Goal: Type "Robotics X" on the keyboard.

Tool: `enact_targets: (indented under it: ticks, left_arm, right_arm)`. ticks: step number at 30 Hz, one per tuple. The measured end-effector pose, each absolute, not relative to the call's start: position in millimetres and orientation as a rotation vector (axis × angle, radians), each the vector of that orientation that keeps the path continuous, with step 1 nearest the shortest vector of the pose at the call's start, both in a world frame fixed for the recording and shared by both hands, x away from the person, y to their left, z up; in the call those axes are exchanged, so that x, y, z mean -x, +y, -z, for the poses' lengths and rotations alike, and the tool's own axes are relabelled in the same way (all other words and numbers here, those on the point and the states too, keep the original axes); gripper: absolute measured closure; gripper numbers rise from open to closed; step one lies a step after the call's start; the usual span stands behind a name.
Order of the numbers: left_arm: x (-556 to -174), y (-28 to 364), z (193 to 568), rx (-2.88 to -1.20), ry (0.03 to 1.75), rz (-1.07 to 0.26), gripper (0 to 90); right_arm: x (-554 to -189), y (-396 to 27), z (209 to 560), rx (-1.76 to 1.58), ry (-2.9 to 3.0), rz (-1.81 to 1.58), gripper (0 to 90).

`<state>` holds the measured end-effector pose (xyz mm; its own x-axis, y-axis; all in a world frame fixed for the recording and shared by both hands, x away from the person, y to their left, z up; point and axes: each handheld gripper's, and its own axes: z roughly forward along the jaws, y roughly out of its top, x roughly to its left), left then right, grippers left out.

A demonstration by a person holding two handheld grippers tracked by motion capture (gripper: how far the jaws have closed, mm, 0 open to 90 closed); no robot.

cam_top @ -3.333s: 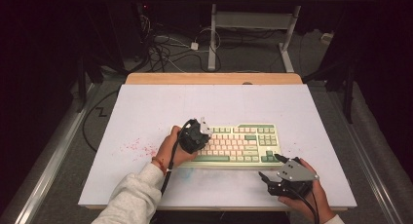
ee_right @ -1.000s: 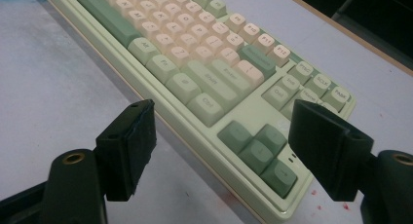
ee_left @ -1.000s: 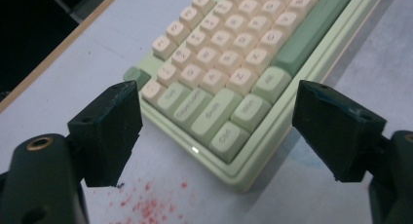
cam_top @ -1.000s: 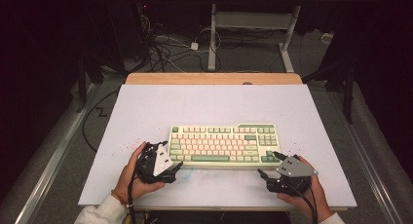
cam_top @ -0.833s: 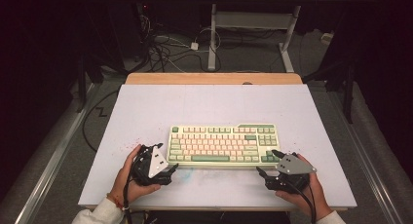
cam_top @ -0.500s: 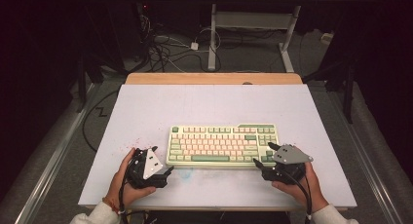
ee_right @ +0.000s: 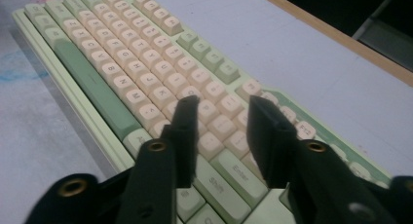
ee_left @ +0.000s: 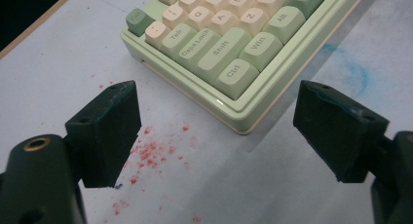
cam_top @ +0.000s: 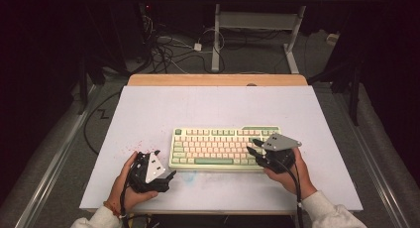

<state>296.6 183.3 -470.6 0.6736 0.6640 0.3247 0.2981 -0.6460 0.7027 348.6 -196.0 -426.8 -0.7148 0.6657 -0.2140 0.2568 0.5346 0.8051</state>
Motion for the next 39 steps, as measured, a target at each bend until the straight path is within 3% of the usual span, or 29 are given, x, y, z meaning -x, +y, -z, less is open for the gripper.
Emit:
enact_targets:
  ticks: [7,39]
  left_arm:
    - [-296.9,182.2,471.8,-2.272,0.736,-0.755,16.2]
    - [-296.2,180.0,472.8,-2.296,0.703,-0.734,16.2]
  right_arm:
    - [-361.9,-175.5,429.9,-0.72,2.335,-1.043,89.2]
    - [-400.7,-119.1,445.8,-0.711,2.451,-0.91,90.0]
